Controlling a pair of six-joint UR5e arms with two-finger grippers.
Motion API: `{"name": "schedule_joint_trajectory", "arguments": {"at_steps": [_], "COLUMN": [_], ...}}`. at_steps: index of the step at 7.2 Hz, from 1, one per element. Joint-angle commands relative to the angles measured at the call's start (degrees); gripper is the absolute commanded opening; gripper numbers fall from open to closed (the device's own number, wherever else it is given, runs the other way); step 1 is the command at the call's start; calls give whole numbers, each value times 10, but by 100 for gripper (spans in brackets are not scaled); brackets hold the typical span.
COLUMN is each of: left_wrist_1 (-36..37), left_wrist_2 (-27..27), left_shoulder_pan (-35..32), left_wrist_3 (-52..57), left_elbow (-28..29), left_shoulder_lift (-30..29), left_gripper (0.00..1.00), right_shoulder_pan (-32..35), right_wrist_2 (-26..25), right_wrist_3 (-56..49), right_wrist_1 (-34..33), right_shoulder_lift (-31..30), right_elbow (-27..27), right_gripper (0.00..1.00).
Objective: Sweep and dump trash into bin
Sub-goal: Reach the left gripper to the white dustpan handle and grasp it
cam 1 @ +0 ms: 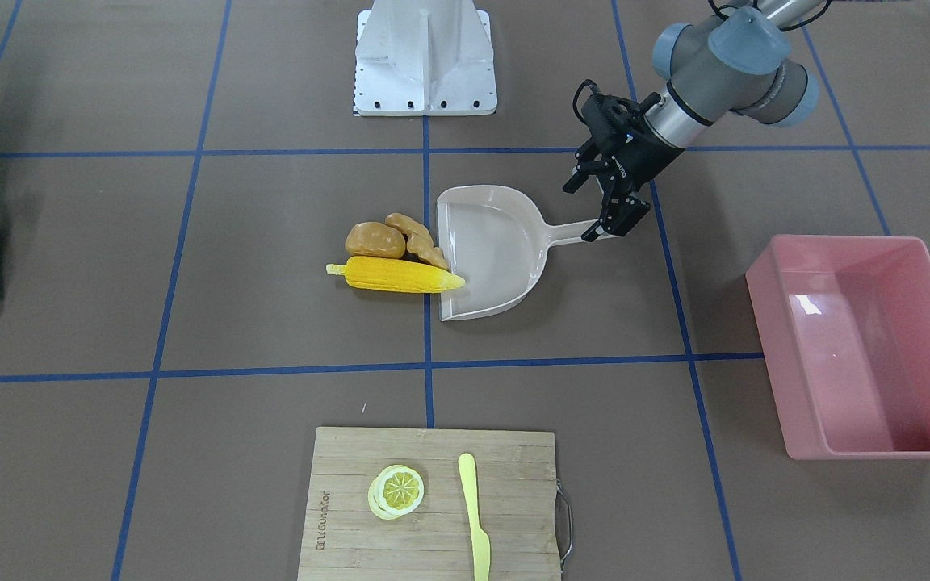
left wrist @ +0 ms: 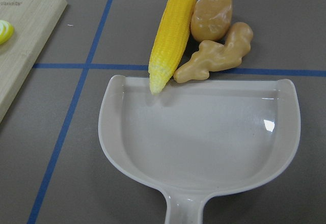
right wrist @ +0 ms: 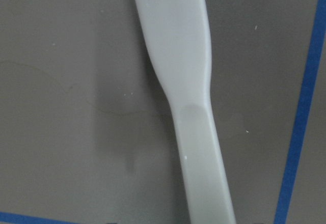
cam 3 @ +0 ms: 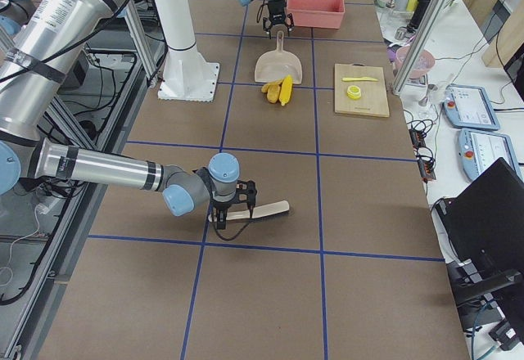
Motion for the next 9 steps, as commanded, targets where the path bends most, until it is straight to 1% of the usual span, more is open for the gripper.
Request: {"name": "schedule_joint_trajectory", "arguments": {"at_steps": [1, 2, 3, 4, 6, 7, 8, 9], "left_wrist_1": [-4, -5, -4, -4, -4, -5, -20, -26], "left_wrist_2": [13, 13, 14, 13, 13, 12, 13, 12], "left_shoulder_pan": [2, 14, 19, 31, 44, 44, 44, 44], "left_wrist_3": [-6, -5, -5, -4, -5, -6, -6, -6], "left_elbow": [30, 42, 48, 65, 69, 69, 71, 72], "left_shoulder_lift": [-18, -20, -25, -31, -37, -37, -35, -31], "left_gripper": [98, 98, 98, 98, 97, 97, 97, 96], "right_shoulder_pan": [-11, -11, -11, -9, -8, -6, -10, -27], "right_wrist_2": [-21, -25, -25, -26, -24, -20, -18, -16], "right_wrist_3": [-6, -6, -7, -9, -9, -8, -1, 25], "right_wrist_1": [1, 1, 1, 1, 1, -3, -5, -36], "right_shoulder_lift": [-2, -2, -3, -10, -13, -14, -16, -9], "right_elbow": [-1, -1, -1, 2, 13, 39, 77, 126], "right_gripper": [76, 54, 27, 0, 0, 0, 0, 0]}}
